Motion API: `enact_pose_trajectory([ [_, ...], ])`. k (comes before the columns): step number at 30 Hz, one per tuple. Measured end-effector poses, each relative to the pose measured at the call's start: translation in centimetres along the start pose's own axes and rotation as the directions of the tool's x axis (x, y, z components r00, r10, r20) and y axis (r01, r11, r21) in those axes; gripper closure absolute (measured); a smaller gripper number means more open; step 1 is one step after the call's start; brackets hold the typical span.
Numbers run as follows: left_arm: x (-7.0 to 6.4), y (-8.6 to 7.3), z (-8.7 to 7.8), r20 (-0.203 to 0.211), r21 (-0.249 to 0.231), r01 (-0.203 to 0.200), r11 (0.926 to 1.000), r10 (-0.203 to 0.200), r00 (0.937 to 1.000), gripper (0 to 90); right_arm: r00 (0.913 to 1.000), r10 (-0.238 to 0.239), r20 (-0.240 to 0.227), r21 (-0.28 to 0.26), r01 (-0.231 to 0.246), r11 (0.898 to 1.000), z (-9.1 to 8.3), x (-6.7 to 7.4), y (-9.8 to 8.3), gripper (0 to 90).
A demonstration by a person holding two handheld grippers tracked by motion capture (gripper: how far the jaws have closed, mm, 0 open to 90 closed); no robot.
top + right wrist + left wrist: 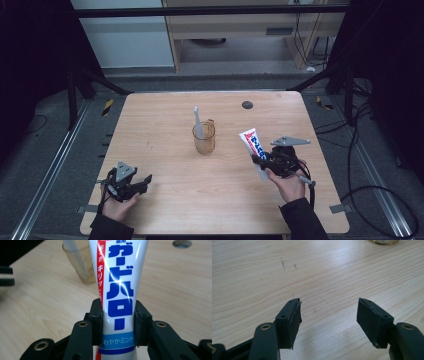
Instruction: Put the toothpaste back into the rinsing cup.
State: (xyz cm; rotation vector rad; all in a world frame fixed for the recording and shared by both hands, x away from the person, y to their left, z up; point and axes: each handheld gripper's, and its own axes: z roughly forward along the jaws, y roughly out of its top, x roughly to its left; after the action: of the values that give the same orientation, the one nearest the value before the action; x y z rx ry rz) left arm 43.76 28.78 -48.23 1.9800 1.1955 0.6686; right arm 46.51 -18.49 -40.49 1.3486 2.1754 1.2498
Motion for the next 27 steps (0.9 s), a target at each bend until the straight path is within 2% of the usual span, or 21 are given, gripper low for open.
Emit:
enact_pose_trajectory([
  [4,0.1,0.0,0.0,-0.001,-0.001,0.002,1.0000,-0.002,1.0000,35.4,0.9998,0.017,0.001,-0.082,-0.017,0.997,0.3,0.0,0.9,66.7],
  [8,0.1,0.0,0.0,-0.001,0.000,0.006,1.0000,-0.006,1.0000,35.4,0.9994,0.034,0.008,-0.157,-0.032,0.987,0.6,0.0,1.8,66.7],
  [17,0.1,0.0,0.0,-0.001,-0.002,0.005,1.0000,-0.005,1.0000,35.4,0.9988,0.049,0.007,-0.255,-0.046,0.966,2.0,0.5,3.8,66.8],
  [27,0.2,0.0,0.0,-0.001,-0.003,0.007,1.0000,-0.007,1.0000,35.5,0.9974,0.069,0.017,-0.366,-0.058,0.929,4.2,1.6,5.2,67.0],
])
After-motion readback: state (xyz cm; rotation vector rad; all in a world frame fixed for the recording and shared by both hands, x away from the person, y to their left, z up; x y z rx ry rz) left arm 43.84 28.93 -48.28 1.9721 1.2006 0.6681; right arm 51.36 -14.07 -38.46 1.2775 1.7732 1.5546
